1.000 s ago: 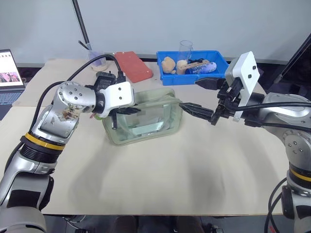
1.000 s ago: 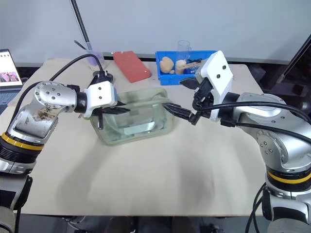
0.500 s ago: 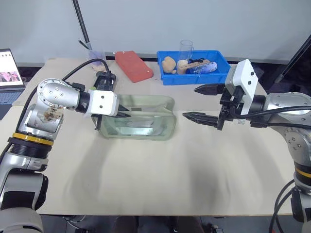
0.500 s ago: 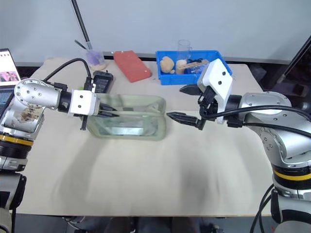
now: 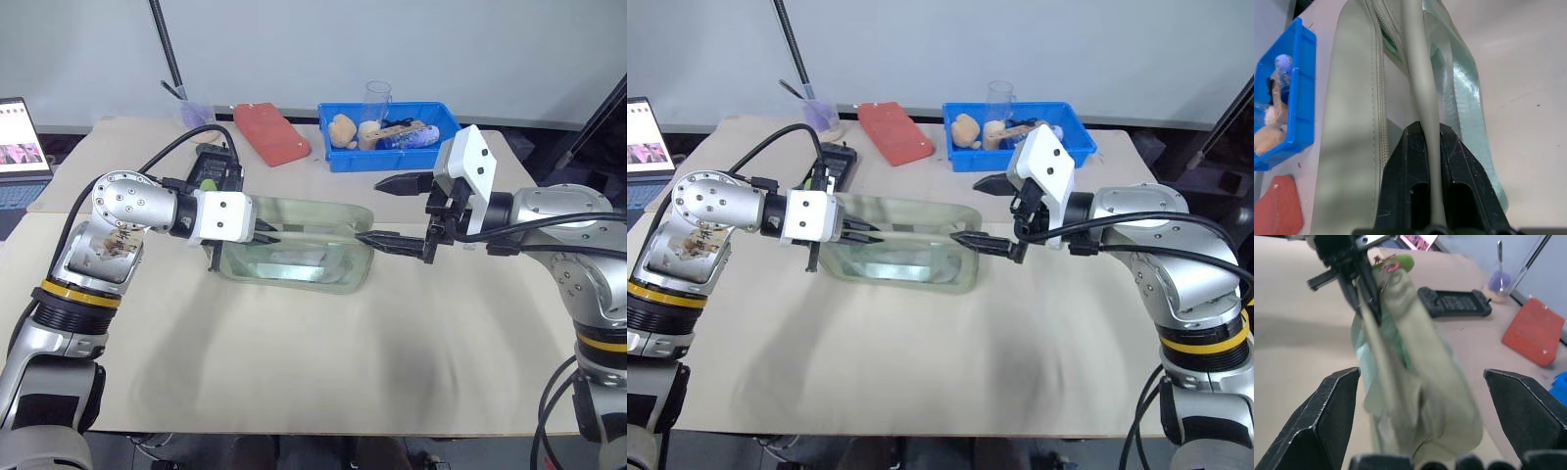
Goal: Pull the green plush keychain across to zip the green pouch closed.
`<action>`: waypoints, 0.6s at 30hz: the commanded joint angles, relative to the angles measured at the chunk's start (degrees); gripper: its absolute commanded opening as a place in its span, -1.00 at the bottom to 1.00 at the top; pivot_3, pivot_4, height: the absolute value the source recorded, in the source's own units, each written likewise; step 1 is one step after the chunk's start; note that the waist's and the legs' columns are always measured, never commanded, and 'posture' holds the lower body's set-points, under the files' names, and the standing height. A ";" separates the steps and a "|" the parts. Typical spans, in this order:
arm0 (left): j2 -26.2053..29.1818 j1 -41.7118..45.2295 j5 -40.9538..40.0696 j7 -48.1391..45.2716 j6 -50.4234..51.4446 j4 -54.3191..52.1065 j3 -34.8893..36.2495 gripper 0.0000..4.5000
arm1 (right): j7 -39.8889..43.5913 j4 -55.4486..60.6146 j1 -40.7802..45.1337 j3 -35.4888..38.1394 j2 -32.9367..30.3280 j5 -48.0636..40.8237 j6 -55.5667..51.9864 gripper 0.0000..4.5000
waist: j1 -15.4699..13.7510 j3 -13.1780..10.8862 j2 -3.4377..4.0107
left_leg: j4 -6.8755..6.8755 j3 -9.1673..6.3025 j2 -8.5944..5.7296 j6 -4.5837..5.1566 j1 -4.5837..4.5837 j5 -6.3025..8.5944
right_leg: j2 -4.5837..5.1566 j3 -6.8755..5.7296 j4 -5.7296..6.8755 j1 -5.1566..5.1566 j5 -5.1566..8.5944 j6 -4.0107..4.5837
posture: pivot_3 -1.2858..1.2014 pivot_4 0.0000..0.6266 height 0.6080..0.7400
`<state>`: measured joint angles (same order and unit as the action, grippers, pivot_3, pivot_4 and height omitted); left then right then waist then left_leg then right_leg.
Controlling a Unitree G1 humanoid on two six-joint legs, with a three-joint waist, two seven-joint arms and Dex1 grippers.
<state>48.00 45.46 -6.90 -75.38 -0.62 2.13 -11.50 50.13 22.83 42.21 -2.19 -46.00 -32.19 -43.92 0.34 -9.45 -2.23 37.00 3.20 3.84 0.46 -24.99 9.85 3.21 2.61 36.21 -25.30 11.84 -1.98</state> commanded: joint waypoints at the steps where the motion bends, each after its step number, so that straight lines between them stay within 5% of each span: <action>1: 0.40 0.35 -1.28 0.92 1.53 -2.07 2.51 -0.63 | 0.82 0.07 1.41 -0.22 0.15 1.17 2.08 1.00 | 0.01 0.00 0.00 | 0.00 0.00 0.00 0.00 0.00 0.00 | 0.00 0.00 0.00 0.00 0.00 0.00 | 0.03 -0.52 1.00; 4: 0.46 0.78 -4.65 -0.06 4.72 -3.63 4.27 -0.11 | 1.80 0.03 0.78 -1.81 -0.17 3.10 3.89 1.00 | 0.09 0.00 0.00 | 0.01 0.00 0.00 0.00 0.00 0.00 | 0.00 0.00 0.01 0.00 -0.01 0.00 | 0.03 -0.52 1.00; 9: -1.54 3.34 -20.58 1.58 25.13 -14.41 8.90 0.96 | 2.73 -1.33 -0.72 -4.32 -0.05 7.43 7.73 1.00 | 0.10 0.00 0.00 | 0.03 -0.06 -0.01 0.00 -0.06 0.00 | 0.01 -0.04 -0.01 -0.01 0.04 -0.07 | 0.03 -0.52 1.00; 15: 1.33 2.15 -25.22 -0.44 32.47 -21.01 8.44 0.99 | 2.63 -3.24 -1.82 -5.45 2.22 8.77 8.85 1.00 | 0.50 0.00 0.00 | 0.03 -0.11 0.02 0.00 0.02 0.00 | -0.07 -0.04 0.07 0.01 0.10 -0.16 | 0.03 -0.52 1.00; 18: 2.09 1.63 -24.92 -0.33 32.76 -21.18 8.74 1.00 | 3.19 -4.96 -2.60 -5.74 2.49 10.31 10.74 0.65 | 0.44 0.00 0.00 | 0.03 -0.12 0.03 0.00 0.06 -0.01 | -0.08 -0.03 0.11 0.01 0.12 -0.18 | 0.03 -0.52 1.00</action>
<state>49.29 46.90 -31.33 -75.77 31.66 -17.68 -3.74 52.83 17.72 39.48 -8.50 -43.48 -22.80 -35.30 0.78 -9.45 -2.23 37.04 3.08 3.86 0.46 -24.92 9.84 3.13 2.58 36.32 -25.28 11.97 -2.17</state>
